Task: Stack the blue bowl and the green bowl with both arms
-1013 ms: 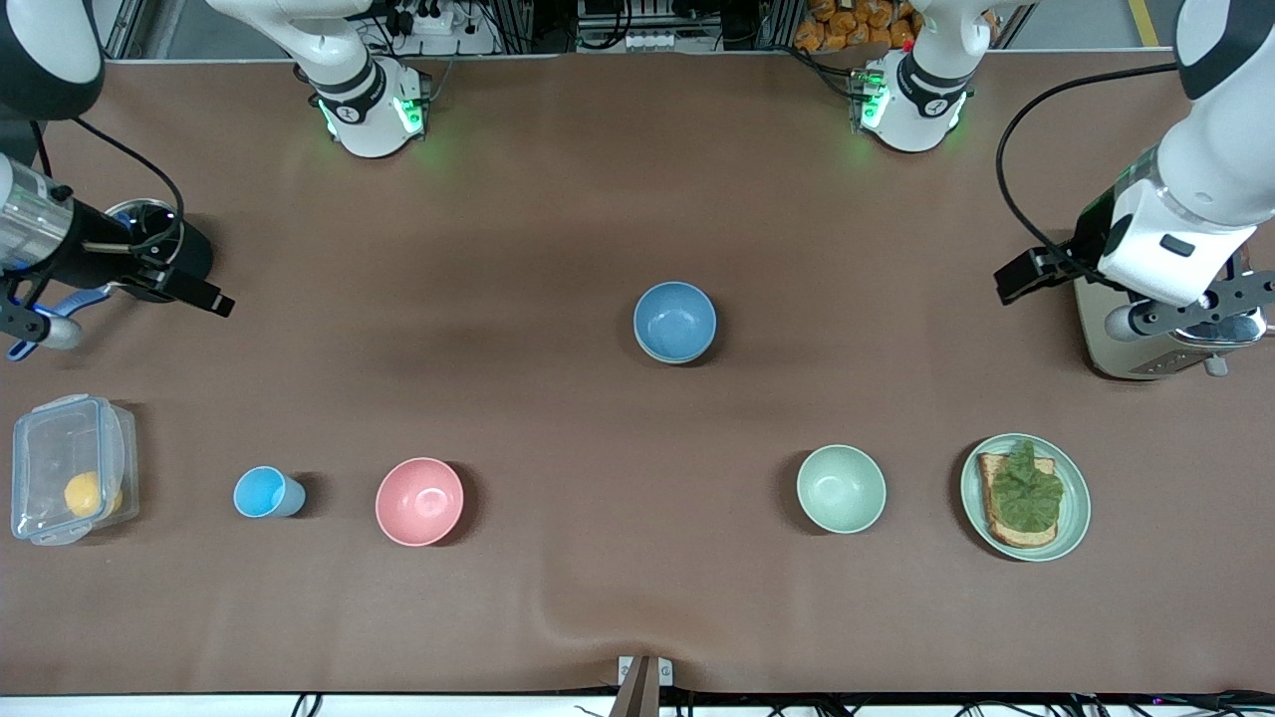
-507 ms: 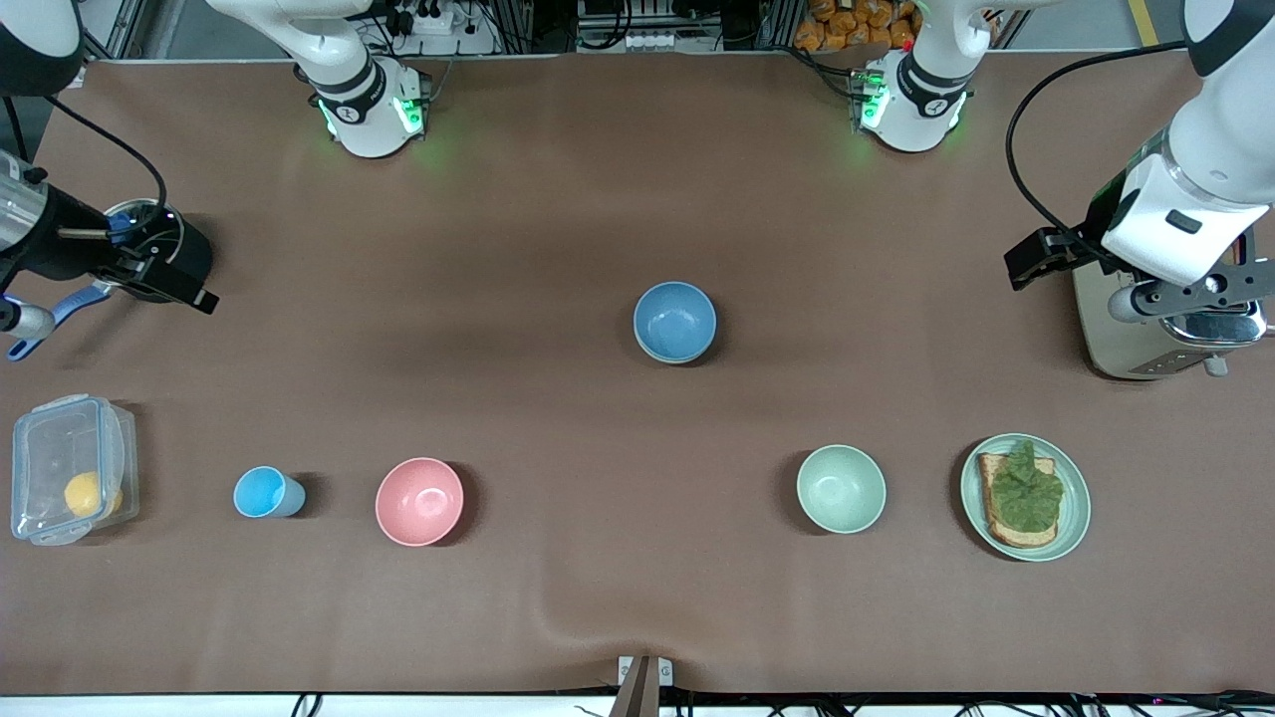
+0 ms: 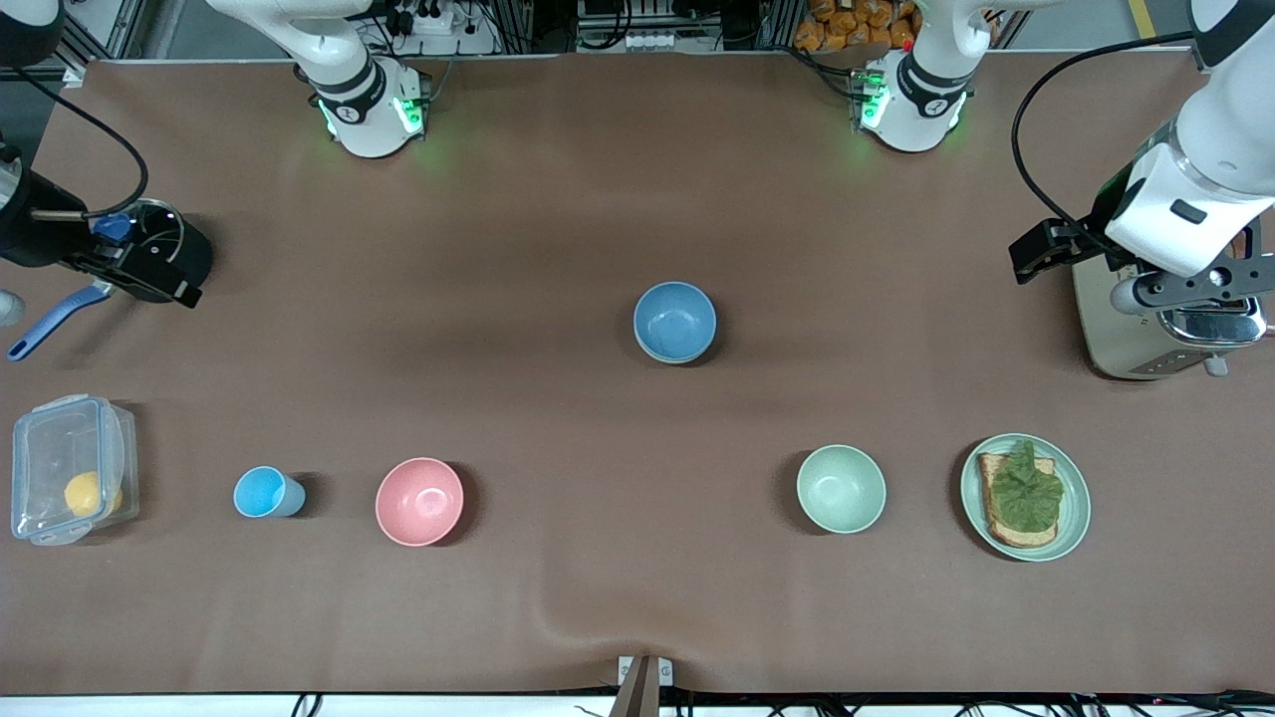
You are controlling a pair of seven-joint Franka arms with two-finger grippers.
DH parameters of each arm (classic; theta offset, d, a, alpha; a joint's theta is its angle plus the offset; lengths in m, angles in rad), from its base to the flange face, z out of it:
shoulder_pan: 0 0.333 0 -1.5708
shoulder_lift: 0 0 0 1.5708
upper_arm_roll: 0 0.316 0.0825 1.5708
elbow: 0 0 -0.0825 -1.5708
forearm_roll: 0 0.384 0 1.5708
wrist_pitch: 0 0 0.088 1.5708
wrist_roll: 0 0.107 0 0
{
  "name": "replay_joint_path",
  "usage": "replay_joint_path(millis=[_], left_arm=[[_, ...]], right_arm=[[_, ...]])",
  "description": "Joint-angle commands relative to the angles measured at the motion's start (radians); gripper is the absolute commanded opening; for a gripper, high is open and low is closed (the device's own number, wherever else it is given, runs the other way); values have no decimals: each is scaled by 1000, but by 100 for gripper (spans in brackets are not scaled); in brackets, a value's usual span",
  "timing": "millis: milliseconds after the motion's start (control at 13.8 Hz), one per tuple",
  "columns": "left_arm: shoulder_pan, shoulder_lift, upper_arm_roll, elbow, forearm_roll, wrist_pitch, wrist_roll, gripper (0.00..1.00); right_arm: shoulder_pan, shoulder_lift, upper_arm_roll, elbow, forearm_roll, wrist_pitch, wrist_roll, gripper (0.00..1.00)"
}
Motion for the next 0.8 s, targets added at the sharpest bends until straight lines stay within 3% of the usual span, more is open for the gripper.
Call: replay_joint_path(millis=[0,724], left_arm=[[-14,-33,19,-27,-6,-9,22,100],[-34,-29,19,-24,-6,-4,22,100]], right_arm=[[-14,-9,18,4,-28,-9,-10,100],[-11,-15,18,4,-65,-14,-15,100]])
